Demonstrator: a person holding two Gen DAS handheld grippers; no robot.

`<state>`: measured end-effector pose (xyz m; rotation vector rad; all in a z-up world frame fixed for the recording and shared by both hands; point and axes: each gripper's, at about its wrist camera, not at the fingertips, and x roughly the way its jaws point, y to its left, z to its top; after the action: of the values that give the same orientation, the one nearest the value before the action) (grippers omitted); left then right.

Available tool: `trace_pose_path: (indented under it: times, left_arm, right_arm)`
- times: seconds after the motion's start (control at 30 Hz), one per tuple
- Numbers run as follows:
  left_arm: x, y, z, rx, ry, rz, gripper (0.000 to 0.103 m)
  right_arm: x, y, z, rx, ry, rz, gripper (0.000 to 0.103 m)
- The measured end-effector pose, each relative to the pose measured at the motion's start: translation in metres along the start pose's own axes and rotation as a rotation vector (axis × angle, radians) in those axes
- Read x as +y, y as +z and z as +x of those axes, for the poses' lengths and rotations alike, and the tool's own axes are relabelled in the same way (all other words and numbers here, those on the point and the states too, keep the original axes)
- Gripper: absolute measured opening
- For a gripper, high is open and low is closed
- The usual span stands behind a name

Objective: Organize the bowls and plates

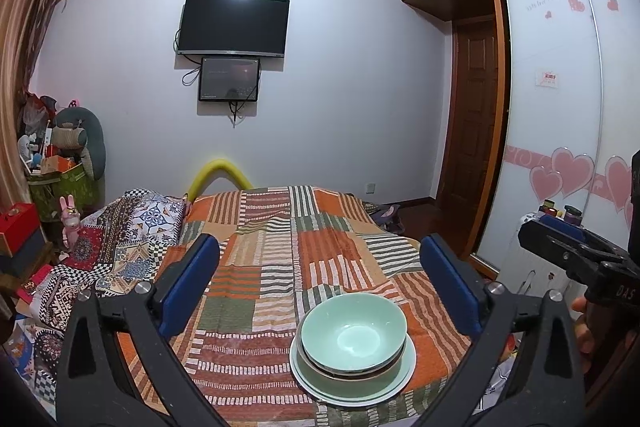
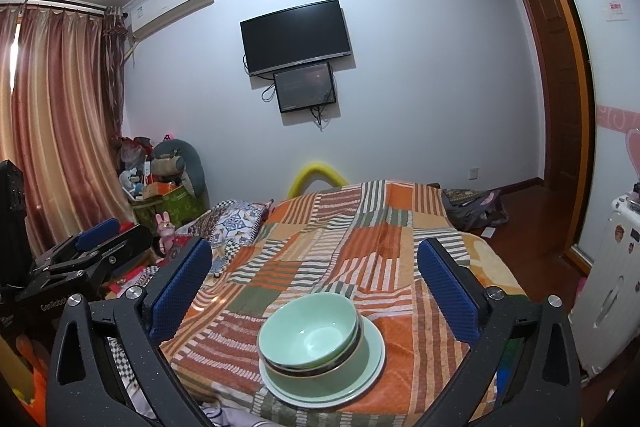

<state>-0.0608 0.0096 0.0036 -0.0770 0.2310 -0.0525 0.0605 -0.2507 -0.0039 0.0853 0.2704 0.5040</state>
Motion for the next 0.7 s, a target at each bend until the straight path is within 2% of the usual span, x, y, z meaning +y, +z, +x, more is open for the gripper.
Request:
trace_pose_path:
  times: [0.7]
  left_arm:
    - [0.0009,-0.0028,0.0046,0.014,-0.004,-0.006,0.102]
  right_arm:
    - [-0.0031,-0.0019,-0.0013,0.008,0.006,0.004,0.102]
